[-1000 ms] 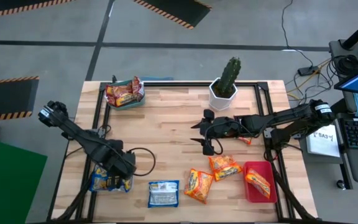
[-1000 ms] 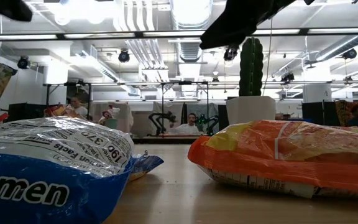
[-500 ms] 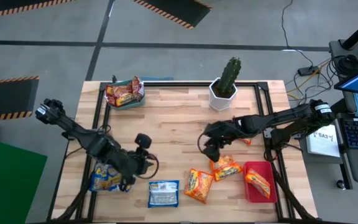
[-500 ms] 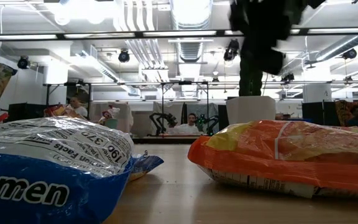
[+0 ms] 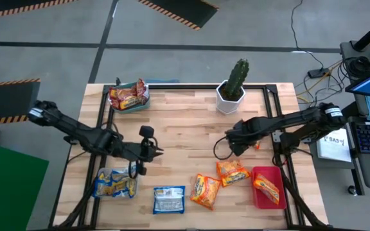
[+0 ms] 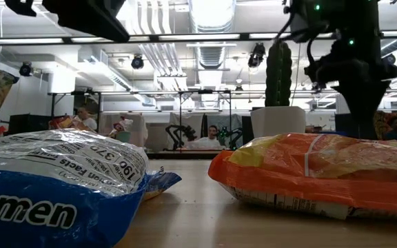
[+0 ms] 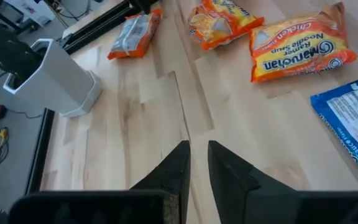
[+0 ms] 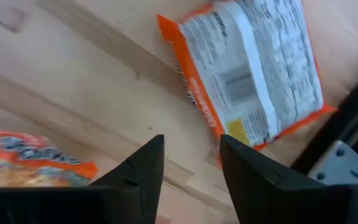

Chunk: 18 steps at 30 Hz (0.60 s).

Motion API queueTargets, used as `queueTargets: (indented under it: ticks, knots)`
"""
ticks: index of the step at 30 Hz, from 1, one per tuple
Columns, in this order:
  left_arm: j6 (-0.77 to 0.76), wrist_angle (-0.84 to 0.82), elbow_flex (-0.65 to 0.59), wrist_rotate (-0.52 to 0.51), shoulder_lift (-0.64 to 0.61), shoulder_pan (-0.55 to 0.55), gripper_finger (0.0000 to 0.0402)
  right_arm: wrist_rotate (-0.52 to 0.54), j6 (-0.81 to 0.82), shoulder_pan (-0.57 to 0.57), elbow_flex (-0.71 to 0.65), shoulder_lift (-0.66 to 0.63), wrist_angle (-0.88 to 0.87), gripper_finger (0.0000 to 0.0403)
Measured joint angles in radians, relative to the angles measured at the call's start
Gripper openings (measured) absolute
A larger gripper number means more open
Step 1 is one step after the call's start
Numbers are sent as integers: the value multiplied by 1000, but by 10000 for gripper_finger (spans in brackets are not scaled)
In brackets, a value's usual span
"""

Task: Sort Maruchan noodles
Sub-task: Put the top orange noodle pack into the red bin

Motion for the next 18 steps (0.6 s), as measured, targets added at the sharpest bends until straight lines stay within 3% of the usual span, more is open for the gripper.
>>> queueTargets:
  ticks: [9, 18]
  knots:
    - [71, 37, -4, 0, -9, 7, 38, 47, -38, -23, -29, 74, 27, 238]
    - [47, 52, -4, 0, -5, 10, 38, 49, -230, -124, -118, 167, 99, 312]
